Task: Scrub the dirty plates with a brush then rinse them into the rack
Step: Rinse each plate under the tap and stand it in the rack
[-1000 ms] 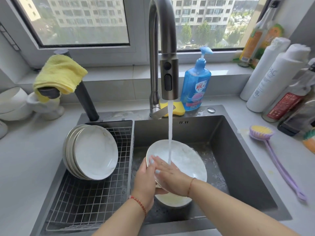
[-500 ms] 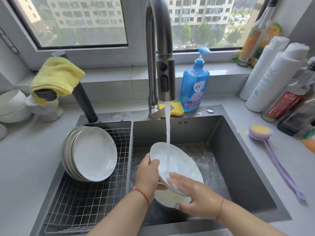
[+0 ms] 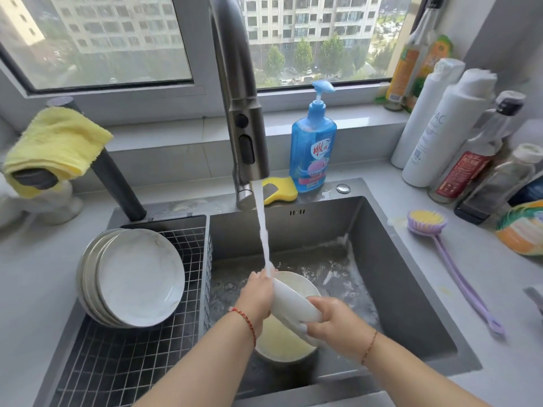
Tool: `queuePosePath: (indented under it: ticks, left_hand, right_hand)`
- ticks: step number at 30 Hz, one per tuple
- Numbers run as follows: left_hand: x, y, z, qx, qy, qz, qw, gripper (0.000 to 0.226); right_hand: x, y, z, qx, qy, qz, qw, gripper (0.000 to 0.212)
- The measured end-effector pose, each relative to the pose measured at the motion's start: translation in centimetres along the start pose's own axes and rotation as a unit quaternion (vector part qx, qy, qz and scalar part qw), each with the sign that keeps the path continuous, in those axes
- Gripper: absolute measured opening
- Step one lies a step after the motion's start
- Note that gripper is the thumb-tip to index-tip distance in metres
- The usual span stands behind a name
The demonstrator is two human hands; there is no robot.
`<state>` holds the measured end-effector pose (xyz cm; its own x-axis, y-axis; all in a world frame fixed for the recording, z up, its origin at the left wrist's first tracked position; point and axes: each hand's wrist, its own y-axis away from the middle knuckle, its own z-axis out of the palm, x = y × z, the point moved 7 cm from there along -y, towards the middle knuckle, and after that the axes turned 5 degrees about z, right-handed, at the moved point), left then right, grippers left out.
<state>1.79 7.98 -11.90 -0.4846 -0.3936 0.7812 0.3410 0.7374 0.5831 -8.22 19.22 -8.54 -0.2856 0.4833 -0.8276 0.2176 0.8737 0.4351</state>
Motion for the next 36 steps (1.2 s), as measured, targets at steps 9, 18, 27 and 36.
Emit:
queuePosePath:
  ticks: [9, 18, 27, 36]
  left_hand:
    - [-2.4, 0.1, -2.2, -0.018, 0.133, -0.128, 0.983, 0.061]
    - [-3.8, 0.6, -4.0, 0.011, 0.198, -0.102, 0.975, 0.051]
    - [-3.7, 2.4, -5.0, 0.04, 0.191, -0.11, 0.975, 0.056]
    - [-1.9, 3.5, -5.2, 0.052, 0.354, -0.069, 0.931, 0.023]
  right_hand:
    - [0.8, -1.0, -1.2, -0.032, -0.157, 0.028, 0.987, 0.051]
    - [1.4, -3.8, -0.6, -0.055, -0.37, 0.045, 0.926, 0.062]
    - [2.7, -6.1, 1.2, 0.002, -0.604, 0.089, 0.792, 0.084]
    - [5.2, -6.5, 3.1, 0.047, -0.733, 0.148, 0.663, 0.128]
